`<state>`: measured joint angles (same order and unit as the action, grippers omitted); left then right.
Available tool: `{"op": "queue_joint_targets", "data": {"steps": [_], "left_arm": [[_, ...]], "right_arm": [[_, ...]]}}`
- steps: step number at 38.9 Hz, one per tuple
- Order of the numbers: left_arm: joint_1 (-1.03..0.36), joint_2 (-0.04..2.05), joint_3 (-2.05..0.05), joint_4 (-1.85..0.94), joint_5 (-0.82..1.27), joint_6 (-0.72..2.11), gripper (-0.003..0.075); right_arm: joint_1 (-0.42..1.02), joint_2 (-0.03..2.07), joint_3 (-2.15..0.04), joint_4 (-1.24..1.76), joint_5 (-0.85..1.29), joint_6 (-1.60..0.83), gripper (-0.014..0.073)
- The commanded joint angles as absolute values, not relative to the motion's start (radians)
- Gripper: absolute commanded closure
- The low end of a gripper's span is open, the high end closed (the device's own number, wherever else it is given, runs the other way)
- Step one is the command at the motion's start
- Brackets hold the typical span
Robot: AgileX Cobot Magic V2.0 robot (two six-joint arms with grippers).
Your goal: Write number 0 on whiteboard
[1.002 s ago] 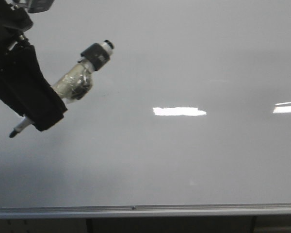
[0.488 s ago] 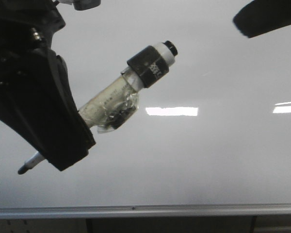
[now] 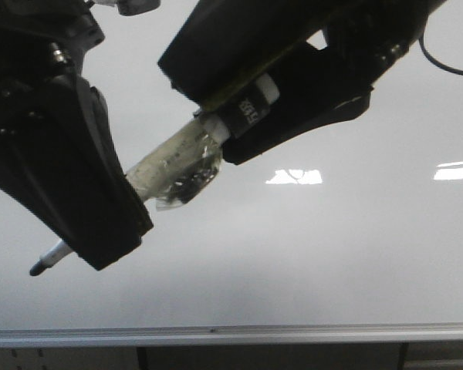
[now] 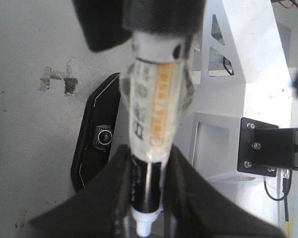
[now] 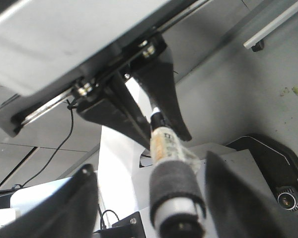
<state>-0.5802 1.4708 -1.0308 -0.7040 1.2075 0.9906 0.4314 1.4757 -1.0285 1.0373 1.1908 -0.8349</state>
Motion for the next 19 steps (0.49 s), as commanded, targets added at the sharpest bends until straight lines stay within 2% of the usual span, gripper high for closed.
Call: {"op": "queue_joint_targets", "data": {"steps": [1,5,8,11,14,15,17,19], "left_arm": [[-0.588,1.431,-1.063,-0.762,1.264,0.994,0.0739],[-0.588,1.431,-1.063,-0.762,1.264,0.994,0.0739],[-0.588,1.431,-1.063,-0.762,1.262,0.994,0.0739],[-0.588,1.431,-1.063,-0.762,1.250,0.994,0.0739],[-0.588,1.431,-1.063,-0.762,1.246,0.994,0.0734],[-0.588,1.431,-1.063,-0.762,1.251,0.994,0.0713],[-0.588,1.431,-1.063,-0.765,1.251,0.994,0.0615],[-0.588,1.431,-1.063,-0.787,1.251,0.994,0.0429]], "right_arm": [[0.432,1.452,-1.060,1.113,1.189,-0.846,0.0264],[0.432,1.452,-1.060,1.115,1.157,-0.846,0.0480],[0.432,1.452,-1.060,1.115,1.148,-0.846,0.0584],[0.432,1.452,-1.060,1.115,1.154,-0.846,0.0638],[0.432,1.452,-1.060,1.115,1.165,-0.846,0.0644],[0.432,1.452,-1.060,1.115,1.168,-0.846,0.0644],[0.432,1.452,-1.060,1.115,1.172,-0.846,0.0644],[0.432,1.452,-1.060,1.115,1.172,-0.846,0.0644]]}}
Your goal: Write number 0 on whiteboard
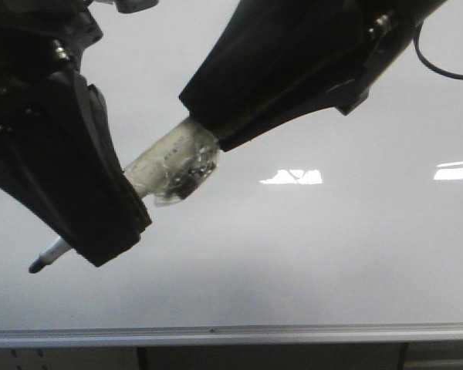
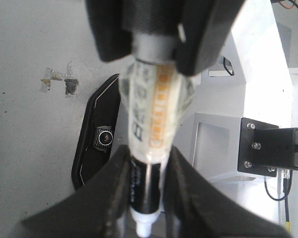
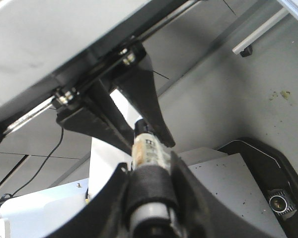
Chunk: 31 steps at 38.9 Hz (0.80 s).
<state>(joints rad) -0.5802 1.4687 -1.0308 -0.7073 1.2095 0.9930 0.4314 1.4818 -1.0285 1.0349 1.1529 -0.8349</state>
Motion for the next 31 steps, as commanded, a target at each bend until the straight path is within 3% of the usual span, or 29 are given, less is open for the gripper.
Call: {"op": "queue_joint_targets", "data": {"steps": [1,4,6,13,21,31], "left_arm": [[-0.588,1.431,-1.063,-0.797,1.251,0.994,0.0337],[-0.588,1.431,-1.063,-0.807,1.247,0.994,0.0073],[-0.588,1.431,-1.063,-0.807,1.247,0.994,0.0016],[-0.588,1.431,-1.063,-0.807,1.249,0.994,0.0083],[-0.588,1.431,-1.063,-0.807,1.249,0.994,0.0192],[-0.588,1.431,-1.063,-0.807,1.249,0.994,0.0509]], "right_arm": [[0.432,1.452,-1.060,1.115,1.172,-0.846,0.0644],[0.431,1.452,-1.060,1.115,1.172,-0.846,0.0644],[0.430,1.452,-1.060,1.115,1.172,-0.846,0.0644],[0.403,1.452,-1.060,0.951,1.286,-0.772,0.0644],[0.297,1.452,-1.088,0.652,1.243,-0.534,0.0644],[0.206,1.426,-1.237,0.343,1.057,-0.326,0.0644]]}}
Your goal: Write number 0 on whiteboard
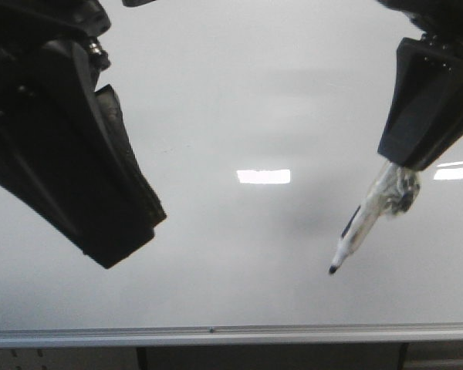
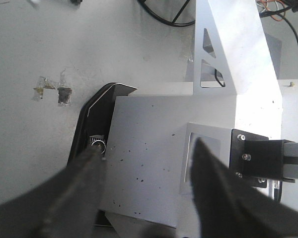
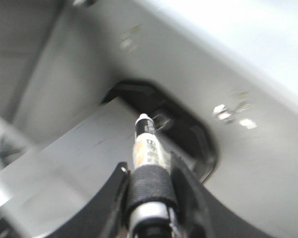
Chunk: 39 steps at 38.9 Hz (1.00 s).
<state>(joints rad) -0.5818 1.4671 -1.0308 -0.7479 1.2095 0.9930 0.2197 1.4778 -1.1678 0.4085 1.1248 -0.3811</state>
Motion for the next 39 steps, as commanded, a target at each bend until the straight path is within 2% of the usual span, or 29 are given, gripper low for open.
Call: {"op": "queue_joint_targets", "data": {"steps": [1,3,7,19,39], "left_arm": [[-0.588,1.431,-1.063,-0.807,1.249,0.994,0.0554],[-0.588,1.431,-1.063,-0.807,1.249,0.994,0.0640],[-0.588,1.431,-1.063,-0.807,1.249,0.994,0.0741],[-0.588,1.431,-1.063,-0.807,1.249,0.994,0.0740],[-0.588,1.431,-1.063,-0.807,1.249,0.994,0.0740]], "right_arm": [[0.206,1.422,-1.251,0.304,1.028,-0.309,0.0644],[0.206,1.411,-1.286,0.256,0.984,-0.282,0.0644],[0.206,1.406,-1.348,0.237,0.976,-0.277,0.0644],[0.206,1.428,-1.571,0.186,1.061,-0.242,0.0652],[0.206,1.652,-1.908,0.112,1.229,-0.185,0.0652]]}}
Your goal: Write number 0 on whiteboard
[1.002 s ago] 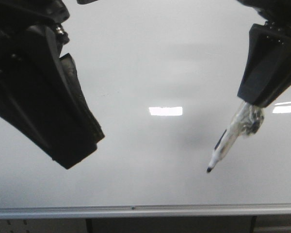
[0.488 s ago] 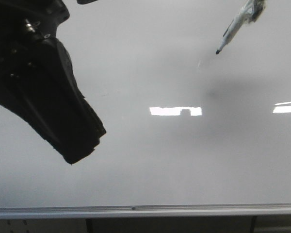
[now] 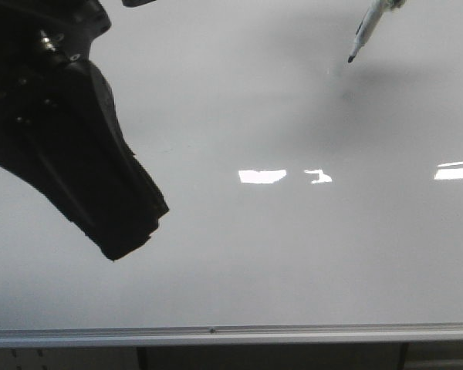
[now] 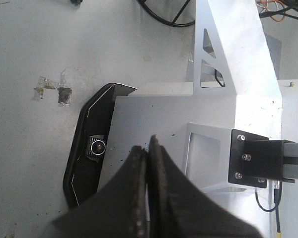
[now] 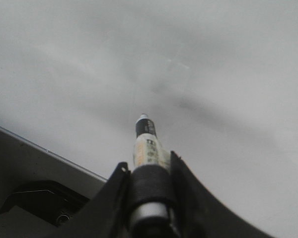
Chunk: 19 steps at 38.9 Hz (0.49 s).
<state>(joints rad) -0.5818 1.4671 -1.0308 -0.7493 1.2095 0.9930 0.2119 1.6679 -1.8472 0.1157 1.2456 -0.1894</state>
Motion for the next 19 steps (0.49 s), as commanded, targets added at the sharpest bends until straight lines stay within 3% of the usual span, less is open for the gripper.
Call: {"op": "queue_joint_targets", "data": {"steps": [1,19], "left_arm": [[-0.588,1.431,-1.063,-0.807,1.247,0.994,0.0740],[-0.588,1.431,-1.063,-0.807,1.247,0.994,0.0740]], "right_arm": [[0.206,1.657,-1.915,0.112,1.229,-0.185,0.0652],[0.206,1.701,-1.927,0.112,1.163,-0.185,0.0652]]}}
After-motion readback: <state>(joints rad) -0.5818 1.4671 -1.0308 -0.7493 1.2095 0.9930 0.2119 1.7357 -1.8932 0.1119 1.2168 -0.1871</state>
